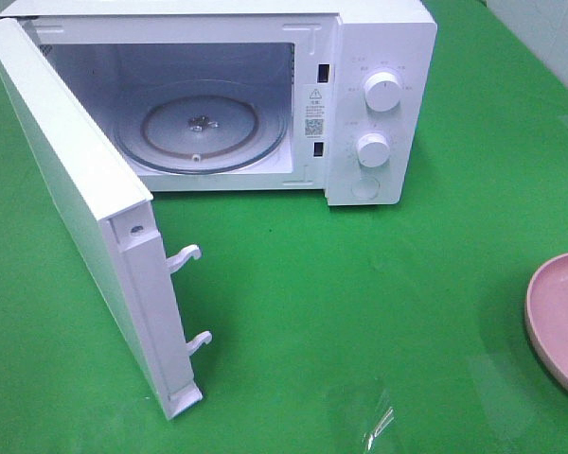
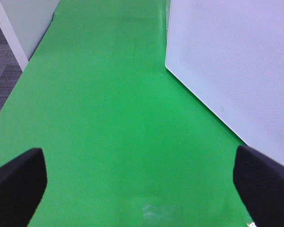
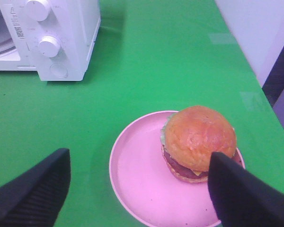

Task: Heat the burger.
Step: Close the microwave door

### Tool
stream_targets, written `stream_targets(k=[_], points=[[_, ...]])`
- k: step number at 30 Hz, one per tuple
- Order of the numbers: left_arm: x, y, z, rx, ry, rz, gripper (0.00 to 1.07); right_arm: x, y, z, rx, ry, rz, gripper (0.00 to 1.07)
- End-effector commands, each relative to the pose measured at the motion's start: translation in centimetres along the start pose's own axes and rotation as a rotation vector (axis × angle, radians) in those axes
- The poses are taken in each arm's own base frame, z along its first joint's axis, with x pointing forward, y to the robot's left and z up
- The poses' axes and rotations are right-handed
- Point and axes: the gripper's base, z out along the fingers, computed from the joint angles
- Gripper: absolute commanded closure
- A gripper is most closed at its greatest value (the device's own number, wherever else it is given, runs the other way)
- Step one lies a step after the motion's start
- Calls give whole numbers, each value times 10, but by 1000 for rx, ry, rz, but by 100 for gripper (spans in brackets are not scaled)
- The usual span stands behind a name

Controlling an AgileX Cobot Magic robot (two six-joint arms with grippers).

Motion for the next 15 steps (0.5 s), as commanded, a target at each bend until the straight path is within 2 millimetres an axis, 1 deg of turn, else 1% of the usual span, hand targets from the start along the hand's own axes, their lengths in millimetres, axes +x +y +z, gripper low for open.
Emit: stream_targets(k=[1,15], points=[[-1,0,0,-7,-17,0,6,2,0,-4,25,-26,4,31],[-1,0,0,-7,-17,0,6,2,0,-4,24,-26,5,31]])
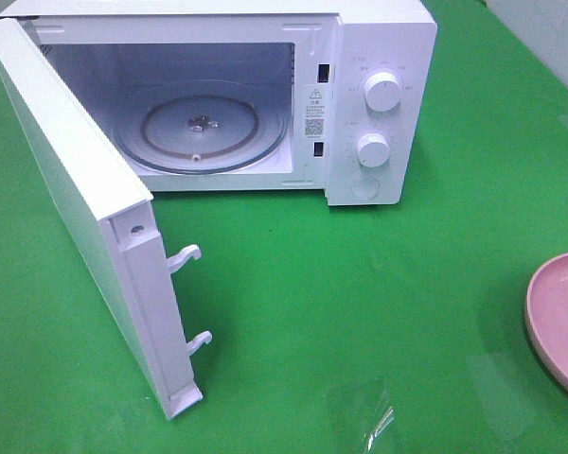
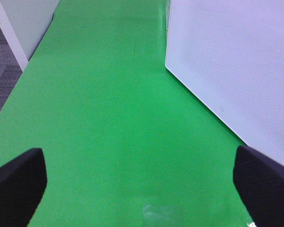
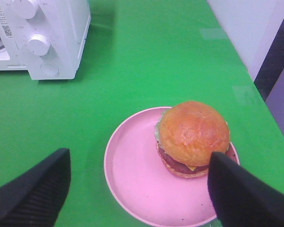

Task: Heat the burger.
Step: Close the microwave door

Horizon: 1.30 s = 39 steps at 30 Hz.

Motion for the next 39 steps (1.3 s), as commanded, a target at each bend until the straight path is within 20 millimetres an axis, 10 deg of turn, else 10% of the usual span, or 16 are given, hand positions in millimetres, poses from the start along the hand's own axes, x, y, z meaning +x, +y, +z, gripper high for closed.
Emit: stream_targets(k=[1,39], points=[[-1,0,0,-7,-17,0,6,2,0,-4,-1,-31,-4,31],[-16,-1,-6,5,-86,-9,7,1,0,-4,-1,-32,-5,31]])
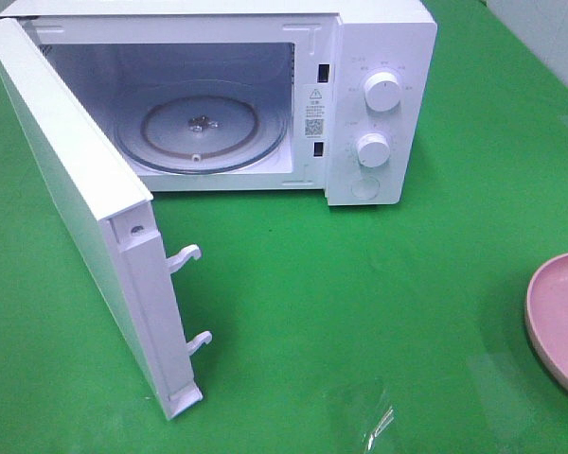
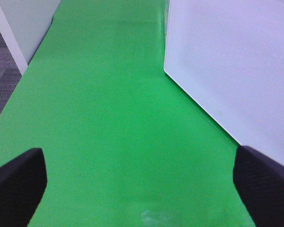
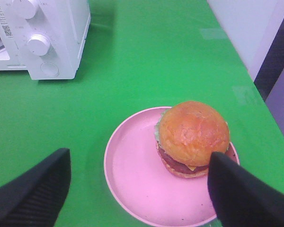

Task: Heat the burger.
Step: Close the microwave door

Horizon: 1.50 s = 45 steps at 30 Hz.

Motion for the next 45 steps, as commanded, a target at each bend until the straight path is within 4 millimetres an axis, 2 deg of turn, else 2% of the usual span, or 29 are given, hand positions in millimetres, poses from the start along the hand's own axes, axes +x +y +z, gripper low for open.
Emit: stream_targets(k=[1,4,5,6,7,8,9,10,12,13,14,15,16,17,18,19,20,21,23,26,27,33,34,35,38,39,42,43,45], points=[[-19,0,-2,0,-81,-8,9,1,0,-4,-1,-32,-5,31],[-21,0,0,0,-85,-9,11,1,0,-4,-1,-32,-5,31],[-27,1,5,-2,-87,-11,17,1,0,-4,-1,-32,-5,31],[-27,1,5,-2,-87,-11,17,1,0,-4,-1,-32,-5,31],[-32,1,10,-1,-101,-15,29,1,0,-4,-1,-32,-5,31],[-32,1,10,-1,-101,-15,29,1,0,-4,-1,-32,-5,31],[-38,2,12,-3,-130,-22,45,1,0,-4,-1,-32,-4,31],[-38,2,12,-3,-130,-22,45,1,0,-4,-1,-32,-4,31],[-46,3,20,-7,-191,-47,87,1,0,-4,-1,-32,-4,31],[-46,3,20,-7,-191,-47,87,1,0,-4,-1,-32,-4,31],[-48,4,27,-7,-205,-53,105,1,0,-4,-1,-32,-4,31],[-48,4,27,-7,-205,-53,105,1,0,-4,-1,-32,-4,31],[-50,4,37,-7,-214,-62,107,1,0,-4,-1,-32,-4,31],[-50,4,37,-7,-214,-62,107,1,0,-4,-1,-32,-4,31],[-50,5,48,-7,-224,-72,107,1,0,-4,-1,-32,-4,31],[-50,5,48,-7,-224,-72,107,1,0,-4,-1,-32,-4,31],[-49,6,60,-5,-244,-89,107,1,0,-4,-1,-32,-4,31],[-49,6,60,-5,-244,-89,107,1,0,-4,-1,-32,-4,31],[-48,7,76,-7,-308,-119,107,1,0,-4,-1,-32,-4,31],[-48,9,86,-21,-364,-126,107,1,0,-4,-1,-32,-1,31],[-46,11,95,-38,-398,-119,107,2,0,-4,-1,-31,3,31],[-36,15,118,-75,-456,-102,107,2,0,-4,-1,-31,3,31],[-31,17,127,-89,-476,-104,107,2,0,-4,-1,-31,3,31],[-26,18,137,-94,-460,-116,107,2,0,-4,-1,-31,3,31],[-25,18,142,-95,-447,-124,107,2,0,-4,-1,-31,3,31],[-24,18,153,-86,-424,-123,107,2,0,-4,-1,-31,3,31],[-24,16,162,-65,-415,-109,107,2,0,-4,-1,-31,3,31],[-22,15,174,-36,-394,-134,107,2,0,-4,-1,-31,3,31],[-21,12,184,-2,-381,-137,107,2,0,-4,-1,-31,3,31]])
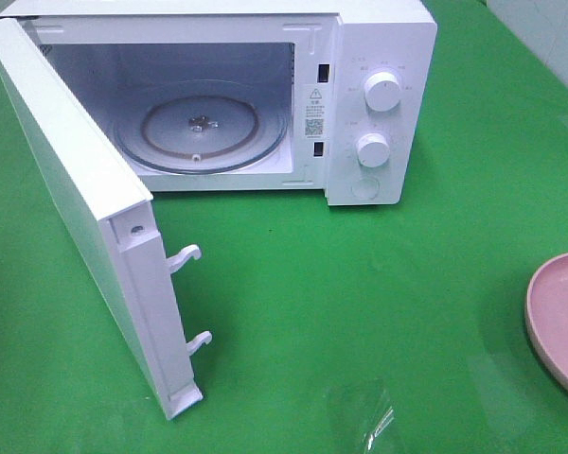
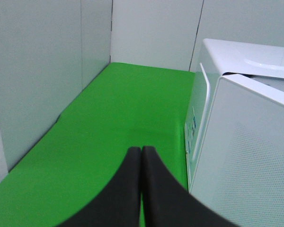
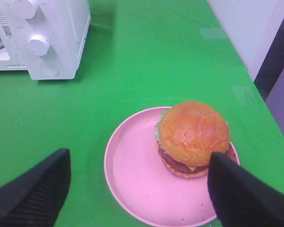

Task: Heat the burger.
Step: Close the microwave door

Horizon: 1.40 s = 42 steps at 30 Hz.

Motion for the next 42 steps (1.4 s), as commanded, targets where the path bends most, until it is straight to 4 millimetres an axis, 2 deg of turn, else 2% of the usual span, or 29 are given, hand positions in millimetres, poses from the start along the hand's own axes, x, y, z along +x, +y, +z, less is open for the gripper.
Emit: stream_targets(k=[1,4,5,6,8,10,17,19,29,32,33,37,42], points=[[6,-8,19,91,-7,-12,107,2,0,-4,-1,-31,2,31],[7,-10,24,121,0,3,107,2,0,-4,-1,-31,2,31],[10,-15,34,179,22,23,107,2,0,-4,-1,-31,2,31],[10,-15,34,179,22,23,107,2,0,-4,-1,-31,2,31],[16,-25,50,292,60,59,107,2,0,-4,-1,-31,2,31],[21,-28,57,329,75,59,107,2,0,-4,-1,-31,2,31],[31,-43,69,409,118,62,107,2,0,-4,-1,-31,2,31],[32,-61,77,474,126,64,107,2,0,-4,-1,-31,2,31],[43,-96,88,529,141,83,107,2,0,-4,-1,-31,2,31],[44,-100,89,536,143,81,107,2,0,-4,-1,-31,2,31],[47,-112,91,559,145,95,107,2,0,-4,-1,-31,2,31],[48,-122,97,569,146,90,107,2,0,-4,-1,-31,2,31],[49,-144,110,589,139,69,107,2,0,-4,-1,-31,2,31]])
